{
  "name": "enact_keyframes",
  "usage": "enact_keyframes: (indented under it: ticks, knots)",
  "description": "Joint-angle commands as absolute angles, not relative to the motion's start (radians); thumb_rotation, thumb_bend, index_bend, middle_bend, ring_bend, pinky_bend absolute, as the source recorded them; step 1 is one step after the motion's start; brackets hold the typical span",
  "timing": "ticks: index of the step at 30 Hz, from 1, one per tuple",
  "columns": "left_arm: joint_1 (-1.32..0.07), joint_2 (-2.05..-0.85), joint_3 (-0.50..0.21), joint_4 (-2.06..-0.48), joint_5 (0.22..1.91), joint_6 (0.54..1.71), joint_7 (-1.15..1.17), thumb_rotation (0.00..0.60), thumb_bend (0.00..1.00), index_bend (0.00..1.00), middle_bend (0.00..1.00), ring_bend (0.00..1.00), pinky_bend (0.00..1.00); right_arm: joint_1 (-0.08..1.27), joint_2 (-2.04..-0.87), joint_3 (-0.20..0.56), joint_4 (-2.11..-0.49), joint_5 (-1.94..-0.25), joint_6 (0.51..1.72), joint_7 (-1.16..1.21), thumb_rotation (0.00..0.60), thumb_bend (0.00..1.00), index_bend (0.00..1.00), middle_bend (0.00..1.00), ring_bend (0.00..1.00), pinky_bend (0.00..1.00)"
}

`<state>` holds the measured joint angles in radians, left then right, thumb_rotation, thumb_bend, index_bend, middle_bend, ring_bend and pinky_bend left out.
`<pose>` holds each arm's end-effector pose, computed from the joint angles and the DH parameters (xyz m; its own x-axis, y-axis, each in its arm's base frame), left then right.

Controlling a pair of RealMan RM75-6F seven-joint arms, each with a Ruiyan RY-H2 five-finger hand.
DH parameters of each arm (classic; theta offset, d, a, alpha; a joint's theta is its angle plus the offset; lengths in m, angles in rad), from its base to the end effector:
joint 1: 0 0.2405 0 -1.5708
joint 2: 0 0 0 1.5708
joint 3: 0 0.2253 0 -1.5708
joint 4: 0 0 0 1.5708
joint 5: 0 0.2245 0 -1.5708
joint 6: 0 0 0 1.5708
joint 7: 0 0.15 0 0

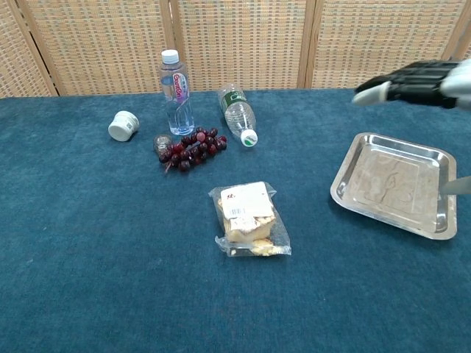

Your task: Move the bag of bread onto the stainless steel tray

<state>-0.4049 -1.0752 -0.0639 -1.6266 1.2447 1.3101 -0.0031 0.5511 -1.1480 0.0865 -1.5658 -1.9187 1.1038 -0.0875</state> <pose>-0.2590 0.2785 0.1375 0.3844 0.0326 0.9226 0.9225 -0.0506 -0.3826 -0.1598 -0.2751 0.0592 0.6715 0.0446 0.7397 -0.4840 -0.7295 0.4833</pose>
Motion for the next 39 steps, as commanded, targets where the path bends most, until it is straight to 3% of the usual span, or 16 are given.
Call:
enact_keyframes:
  ticks: [1, 11, 23, 26, 29, 31, 34, 39]
  knots:
    - [-0.375, -1.059, -0.063, -1.651, 1.223, 1.326, -0.012, 0.6, 0.0, 0.0, 0.0, 0.0, 0.0, 0.733, -1.266, 0.093, -1.45, -2.06, 0.983, -0.13, 0.6, 0.0, 0.0, 0.0, 0.0, 0.0]
    - [-0.342, -1.054, -0.081, -1.64, 1.239, 1.325, -0.038, 0.6, 0.0, 0.0, 0.0, 0.0, 0.0, 1.01, -1.433, 0.092, -1.334, -2.086, 0.719, -0.19, 0.6, 0.0, 0.0, 0.0, 0.0, 0.0]
    - [-0.338, -1.06, -0.092, -1.602, 1.253, 1.271, -0.083, 0.6, 0.0, 0.0, 0.0, 0.0, 0.0, 1.114, -1.556, 0.075, -1.226, -2.016, 0.593, -0.296, 0.6, 0.0, 0.03, 0.01, 0.0, 0.0]
    - [-0.335, -1.058, -0.098, -1.594, 1.254, 1.263, -0.096, 0.6, 0.0, 0.0, 0.0, 0.0, 0.0, 1.123, -1.571, 0.048, -1.201, -2.011, 0.61, -0.29, 0.6, 0.0, 0.21, 0.17, 0.1, 0.1]
    - [-0.334, -1.058, -0.101, -1.591, 1.255, 1.258, -0.103, 0.6, 0.0, 0.0, 0.0, 0.0, 0.0, 1.13, -1.581, 0.02, -1.18, -2.019, 0.65, -0.265, 0.6, 0.01, 0.44, 0.45, 0.34, 0.38]
    - [-0.332, -1.058, -0.104, -1.591, 1.257, 1.254, -0.103, 0.6, 0.0, 0.0, 0.0, 0.0, 0.0, 1.133, -1.584, -0.003, -1.163, -2.033, 0.715, -0.237, 0.6, 0.06, 0.54, 0.55, 0.43, 0.49]
    - [-0.331, -1.059, -0.106, -1.59, 1.26, 1.248, -0.104, 0.6, 0.0, 0.0, 0.0, 0.0, 0.0, 1.132, -1.567, -0.009, -1.156, -2.045, 0.804, -0.222, 0.6, 0.14, 0.56, 0.58, 0.46, 0.53]
    - [-0.329, -1.06, -0.107, -1.588, 1.264, 1.237, -0.107, 0.6, 0.0, 0.0, 0.0, 0.0, 0.0, 1.115, -1.494, 0.015, -1.169, -2.014, 0.883, -0.235, 0.6, 0.16, 0.56, 0.58, 0.46, 0.53]
